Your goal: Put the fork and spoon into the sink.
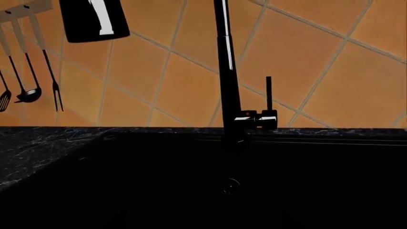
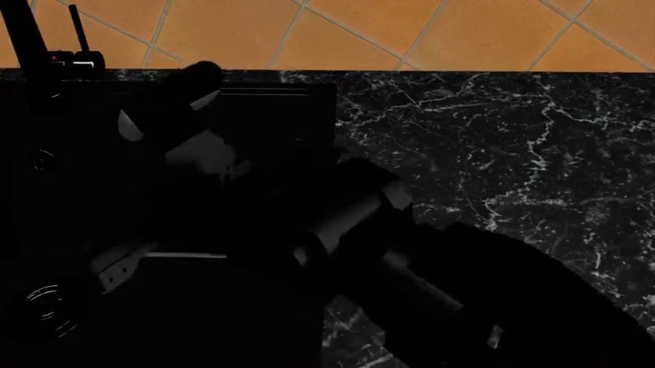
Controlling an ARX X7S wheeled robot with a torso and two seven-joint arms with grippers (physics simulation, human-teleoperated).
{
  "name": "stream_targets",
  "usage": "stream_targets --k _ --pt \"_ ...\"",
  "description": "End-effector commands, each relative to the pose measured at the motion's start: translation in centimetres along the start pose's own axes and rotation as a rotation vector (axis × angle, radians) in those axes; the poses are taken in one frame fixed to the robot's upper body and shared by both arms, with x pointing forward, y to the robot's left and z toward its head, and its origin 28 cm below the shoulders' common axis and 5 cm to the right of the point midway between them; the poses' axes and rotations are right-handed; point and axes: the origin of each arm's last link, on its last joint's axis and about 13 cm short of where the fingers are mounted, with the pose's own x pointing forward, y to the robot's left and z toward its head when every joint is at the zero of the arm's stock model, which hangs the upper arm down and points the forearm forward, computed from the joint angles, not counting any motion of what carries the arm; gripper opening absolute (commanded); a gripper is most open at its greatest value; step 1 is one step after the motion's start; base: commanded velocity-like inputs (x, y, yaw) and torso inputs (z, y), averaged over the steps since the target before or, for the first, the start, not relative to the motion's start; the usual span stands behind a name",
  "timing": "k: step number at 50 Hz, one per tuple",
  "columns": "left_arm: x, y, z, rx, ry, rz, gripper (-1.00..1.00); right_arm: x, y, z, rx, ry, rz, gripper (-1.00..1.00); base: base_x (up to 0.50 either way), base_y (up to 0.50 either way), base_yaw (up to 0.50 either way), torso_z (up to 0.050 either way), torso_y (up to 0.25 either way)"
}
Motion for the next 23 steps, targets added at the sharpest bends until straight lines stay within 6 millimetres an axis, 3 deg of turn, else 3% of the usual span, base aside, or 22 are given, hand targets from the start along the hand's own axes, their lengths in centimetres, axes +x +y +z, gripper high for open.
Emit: stream_targets --k 1,23 --pt "-0.2 0.0 0.1 0.0 -0.004 -0.003 1.0 -3.6 0.2 0.7 -0.026 -0.093 -0.081 1.0 0.0 0.0 0.0 0.0 0.0" --pt "-0.1 -0.1 0.4 0.008 -0.01 -0.005 1.0 -14.1 3.1 -1.6 -0.002 -0.357 -0.319 1.0 0.0 0.0 0.0 0.0 0.0"
